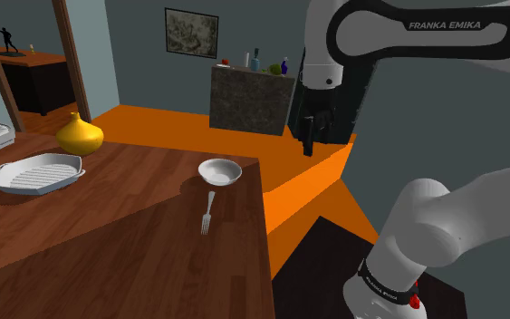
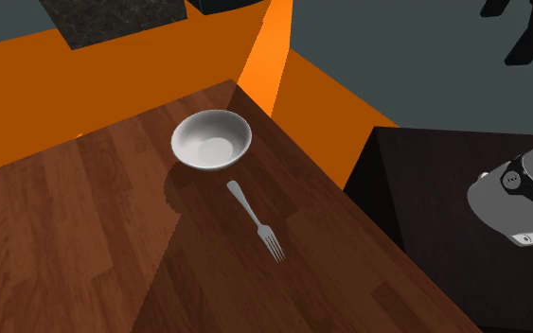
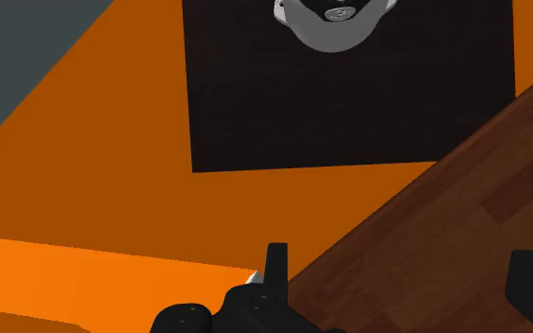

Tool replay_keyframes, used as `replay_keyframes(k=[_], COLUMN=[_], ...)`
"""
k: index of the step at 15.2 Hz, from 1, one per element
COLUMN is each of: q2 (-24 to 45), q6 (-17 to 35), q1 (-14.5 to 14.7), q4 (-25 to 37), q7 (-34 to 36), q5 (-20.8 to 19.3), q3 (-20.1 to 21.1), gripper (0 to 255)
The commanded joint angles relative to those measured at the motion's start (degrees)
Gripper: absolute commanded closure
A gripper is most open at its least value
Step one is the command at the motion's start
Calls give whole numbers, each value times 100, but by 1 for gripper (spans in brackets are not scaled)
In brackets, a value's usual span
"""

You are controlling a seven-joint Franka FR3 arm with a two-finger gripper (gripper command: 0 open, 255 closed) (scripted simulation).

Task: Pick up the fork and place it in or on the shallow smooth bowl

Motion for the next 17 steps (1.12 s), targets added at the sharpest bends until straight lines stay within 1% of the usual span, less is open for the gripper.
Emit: replay_keyframes(k=[1,5,10,14,17], q2=[0,324,985,1696,2312], q6=[0,886,2044,2966,3625], q1=[0,-44,-122,-225,-327], q4=[0,-391,-661,-691,-604], q7=[0,717,1590,2300,2861], q5=[0,240,443,486,416], q3=[0,292,662,950,1150], gripper=[0,0,0,0,0])
